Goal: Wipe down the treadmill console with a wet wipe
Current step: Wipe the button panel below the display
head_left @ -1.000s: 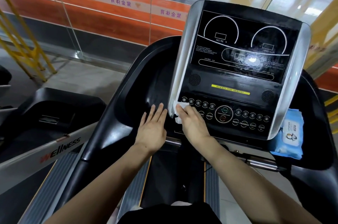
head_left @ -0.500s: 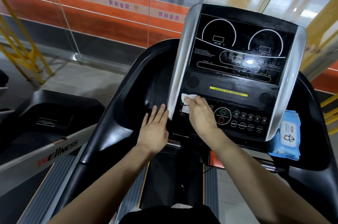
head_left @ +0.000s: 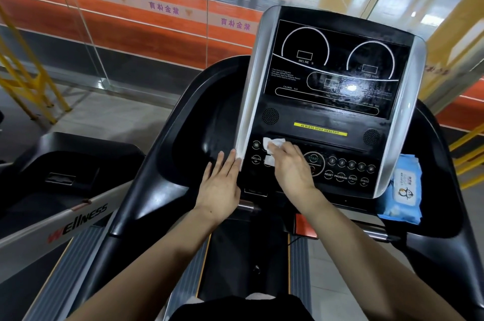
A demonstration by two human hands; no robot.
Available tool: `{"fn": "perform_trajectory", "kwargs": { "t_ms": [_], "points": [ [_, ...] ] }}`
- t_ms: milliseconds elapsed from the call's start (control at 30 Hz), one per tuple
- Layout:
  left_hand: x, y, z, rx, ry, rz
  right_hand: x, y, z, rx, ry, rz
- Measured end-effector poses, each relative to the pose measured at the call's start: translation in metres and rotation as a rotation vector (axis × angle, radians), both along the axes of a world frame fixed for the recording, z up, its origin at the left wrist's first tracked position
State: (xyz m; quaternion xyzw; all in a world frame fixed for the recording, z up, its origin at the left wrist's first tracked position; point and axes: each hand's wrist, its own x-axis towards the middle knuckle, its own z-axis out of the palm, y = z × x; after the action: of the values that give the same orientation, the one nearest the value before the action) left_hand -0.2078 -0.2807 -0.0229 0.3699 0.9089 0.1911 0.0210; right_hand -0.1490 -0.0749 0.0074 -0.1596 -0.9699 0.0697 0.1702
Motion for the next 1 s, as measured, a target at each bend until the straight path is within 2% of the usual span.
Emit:
{"fn": "perform_trajectory", "kwargs": {
  "t_ms": [100, 200, 267, 367, 400, 467, 500, 600, 767, 900, 933, 1000],
  "points": [
    [0.001, -0.003, -0.002, 0.003, -0.002, 0.005, 0.028, 0.021, -0.010, -0.034, 0.051, -0.083],
    [0.004, -0.007, -0.006, 0.004, 0.005, 0.007, 0.050, 0.034, -0.018, -0.164, 0.148, -0.212],
    [0.008, -0.007, -0.005, 0.029, 0.024, -0.007, 0.063, 0.044, -0.024, -0.162, 0.182, -0.258],
    [0.013, 0.001, -0.002, 0.078, 0.054, -0.042, 0.071, 0.046, -0.026, -0.178, 0.233, -0.252],
    [0.016, 0.007, -0.001, 0.093, 0.058, -0.054, 0.069, 0.042, -0.021, -0.111, 0.195, -0.231],
    [0.023, 0.019, 0.002, 0.100, 0.065, -0.084, 0.060, 0.032, -0.011, -0.087, 0.236, -0.156],
    [0.027, 0.025, 0.003, 0.092, 0.076, -0.103, 0.052, 0.027, -0.009, -0.141, 0.274, -0.099],
    [0.037, 0.041, 0.005, 0.079, 0.102, -0.136, 0.029, 0.024, -0.011, -0.058, 0.253, 0.034],
    [0.046, 0.059, 0.003, 0.054, 0.109, -0.172, 0.049, 0.055, -0.002, 0.005, 0.206, 0.002],
    [0.049, 0.071, 0.002, 0.040, 0.118, -0.191, 0.095, 0.115, 0.004, -0.260, 0.320, -0.291],
    [0.050, 0.073, 0.001, 0.035, 0.117, -0.191, 0.102, 0.128, 0.002, -0.265, 0.362, -0.340],
    [0.053, 0.078, 0.001, 0.029, 0.115, -0.191, 0.120, 0.149, -0.003, -0.434, 0.388, -0.425]
  ]
}}
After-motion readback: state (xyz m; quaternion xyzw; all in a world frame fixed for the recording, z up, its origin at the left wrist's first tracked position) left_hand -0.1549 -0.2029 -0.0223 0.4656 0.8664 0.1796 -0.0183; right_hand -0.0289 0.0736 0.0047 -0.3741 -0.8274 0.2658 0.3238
